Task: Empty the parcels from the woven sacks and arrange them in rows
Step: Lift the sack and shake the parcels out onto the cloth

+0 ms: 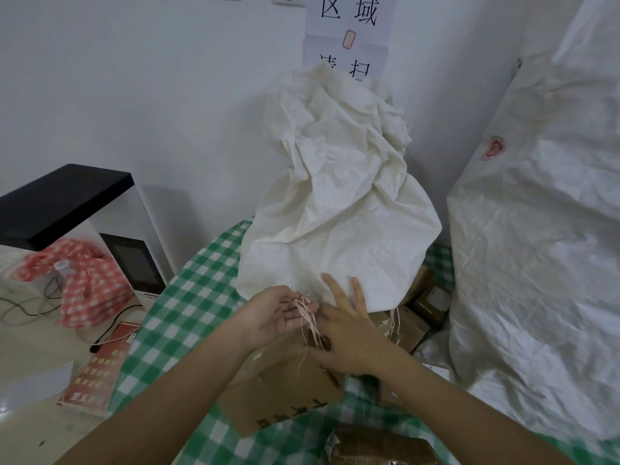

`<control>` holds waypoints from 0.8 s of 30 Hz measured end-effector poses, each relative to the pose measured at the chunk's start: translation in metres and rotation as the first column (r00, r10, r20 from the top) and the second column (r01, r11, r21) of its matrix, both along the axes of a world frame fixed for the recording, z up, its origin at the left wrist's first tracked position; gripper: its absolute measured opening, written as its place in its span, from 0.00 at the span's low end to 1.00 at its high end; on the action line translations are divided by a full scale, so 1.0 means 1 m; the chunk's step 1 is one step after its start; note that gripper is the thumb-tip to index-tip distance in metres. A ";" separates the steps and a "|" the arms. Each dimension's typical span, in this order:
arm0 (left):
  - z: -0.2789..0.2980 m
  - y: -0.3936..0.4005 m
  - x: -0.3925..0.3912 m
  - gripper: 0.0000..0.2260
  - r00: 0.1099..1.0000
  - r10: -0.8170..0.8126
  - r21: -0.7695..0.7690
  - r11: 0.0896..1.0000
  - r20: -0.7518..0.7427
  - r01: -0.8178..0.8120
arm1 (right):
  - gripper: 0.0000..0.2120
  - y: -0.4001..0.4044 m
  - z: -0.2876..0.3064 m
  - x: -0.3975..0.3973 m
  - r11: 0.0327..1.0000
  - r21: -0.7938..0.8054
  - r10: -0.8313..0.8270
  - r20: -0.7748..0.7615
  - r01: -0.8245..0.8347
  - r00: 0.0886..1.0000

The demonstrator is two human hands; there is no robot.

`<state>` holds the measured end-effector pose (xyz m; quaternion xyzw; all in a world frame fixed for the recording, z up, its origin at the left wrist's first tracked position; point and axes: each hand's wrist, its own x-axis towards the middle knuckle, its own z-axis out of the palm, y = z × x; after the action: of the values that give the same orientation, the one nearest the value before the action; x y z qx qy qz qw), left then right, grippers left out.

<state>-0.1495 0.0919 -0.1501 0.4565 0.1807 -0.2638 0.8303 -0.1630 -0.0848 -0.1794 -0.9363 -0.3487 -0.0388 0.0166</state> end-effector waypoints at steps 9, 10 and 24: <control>0.020 -0.014 0.017 0.09 0.988 -0.151 0.150 0.978 0.040 0.143 | 0.14 -0.031 0.026 0.019 0.980 0.198 0.004 -0.069 0.010 0.998; 0.021 -0.015 0.017 0.09 0.984 -0.178 0.177 0.969 0.023 0.171 | 0.16 -0.033 0.033 0.018 0.972 0.231 -0.016 -0.110 0.041 0.994; 0.009 -0.030 0.013 0.19 0.936 -0.335 0.583 0.784 0.110 0.212 | 0.12 -0.053 0.031 -0.004 0.968 0.101 -0.091 -0.712 0.230 0.696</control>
<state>-0.1369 0.0615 -0.1409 0.7269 0.0941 -0.2679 0.6253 -0.1672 -0.1382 -0.1484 -0.9018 -0.2275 0.2868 0.2299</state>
